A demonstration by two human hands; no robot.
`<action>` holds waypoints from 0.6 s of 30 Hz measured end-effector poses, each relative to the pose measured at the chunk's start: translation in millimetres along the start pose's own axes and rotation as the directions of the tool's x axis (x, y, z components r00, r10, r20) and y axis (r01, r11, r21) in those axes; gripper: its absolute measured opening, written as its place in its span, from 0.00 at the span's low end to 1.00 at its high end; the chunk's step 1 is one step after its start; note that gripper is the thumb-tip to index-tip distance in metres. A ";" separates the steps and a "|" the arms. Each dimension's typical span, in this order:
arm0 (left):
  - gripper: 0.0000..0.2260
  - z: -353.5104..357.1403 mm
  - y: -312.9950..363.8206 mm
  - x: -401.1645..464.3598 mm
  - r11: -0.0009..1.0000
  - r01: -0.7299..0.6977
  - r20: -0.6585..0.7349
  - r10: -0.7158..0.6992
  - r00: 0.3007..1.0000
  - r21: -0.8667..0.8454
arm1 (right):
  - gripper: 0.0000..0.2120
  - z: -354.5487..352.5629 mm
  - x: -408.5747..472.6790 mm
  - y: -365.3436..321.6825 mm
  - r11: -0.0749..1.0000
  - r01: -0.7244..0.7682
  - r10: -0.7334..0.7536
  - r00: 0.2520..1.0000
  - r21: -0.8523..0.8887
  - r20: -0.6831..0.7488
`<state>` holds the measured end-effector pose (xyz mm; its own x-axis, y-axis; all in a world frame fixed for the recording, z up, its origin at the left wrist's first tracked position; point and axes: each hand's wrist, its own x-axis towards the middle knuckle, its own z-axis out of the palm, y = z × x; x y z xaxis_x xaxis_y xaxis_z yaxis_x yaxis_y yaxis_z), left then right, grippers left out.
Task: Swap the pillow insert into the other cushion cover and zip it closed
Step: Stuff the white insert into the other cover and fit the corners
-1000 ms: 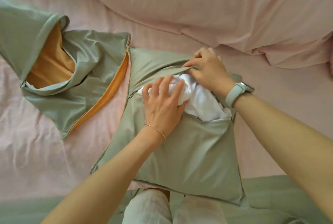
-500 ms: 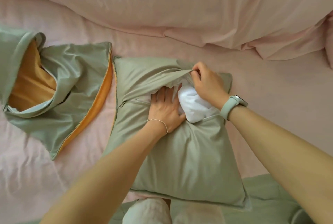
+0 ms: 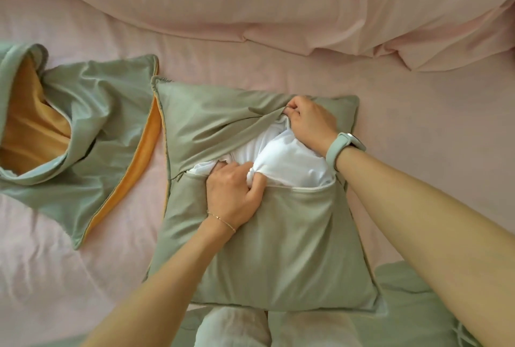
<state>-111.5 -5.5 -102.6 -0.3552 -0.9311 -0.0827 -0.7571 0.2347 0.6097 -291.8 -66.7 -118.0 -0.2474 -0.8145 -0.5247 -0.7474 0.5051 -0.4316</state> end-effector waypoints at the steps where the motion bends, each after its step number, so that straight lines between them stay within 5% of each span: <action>1: 0.13 -7.2 1.7 -1.1 1.000 0.009 0.051 -0.008 0.999 -0.011 | 0.09 -2.9 -1.1 -0.1 1.000 0.007 -0.008 1.000 0.030 0.018; 5: 0.20 -29.7 17.4 23.6 0.996 -0.034 0.253 0.013 0.967 0.079 | 0.04 -33.5 -7.9 0.6 0.955 0.066 -0.096 0.991 0.288 0.090; 8: 0.25 -39.3 37.8 34.3 0.979 -0.042 0.149 0.012 0.989 0.199 | 0.04 -52.3 -19.5 -4.0 0.949 0.156 -0.184 0.980 0.275 0.079; 11: 0.18 -30.1 57.1 26.2 0.904 -0.358 -0.056 0.380 0.923 0.233 | 0.06 -58.7 -26.3 -5.8 0.950 0.181 -0.208 0.974 0.254 0.084; 13: 0.13 -15.3 53.8 20.3 0.823 -0.522 0.052 0.524 0.850 0.224 | 0.07 -59.1 -28.0 -6.2 0.953 0.178 -0.208 0.973 0.244 0.103; 16: 0.22 -0.3 37.3 15.3 0.822 -0.447 0.353 0.325 0.877 0.353 | 0.05 -54.8 -31.6 -2.7 0.969 0.199 -0.214 0.972 0.147 0.092; 18: 0.26 4.4 30.3 13.5 0.828 -0.393 0.404 0.226 0.887 0.399 | 0.04 -51.8 -39.7 3.1 0.970 0.220 -0.227 0.971 0.100 0.072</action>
<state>-141.6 -9.8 -88.7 -0.7071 -0.6598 -0.2543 -0.7067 0.6716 0.2227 -316.3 -47.6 -60.4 -0.0260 -0.8853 -0.4642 -0.7180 0.3397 -0.6076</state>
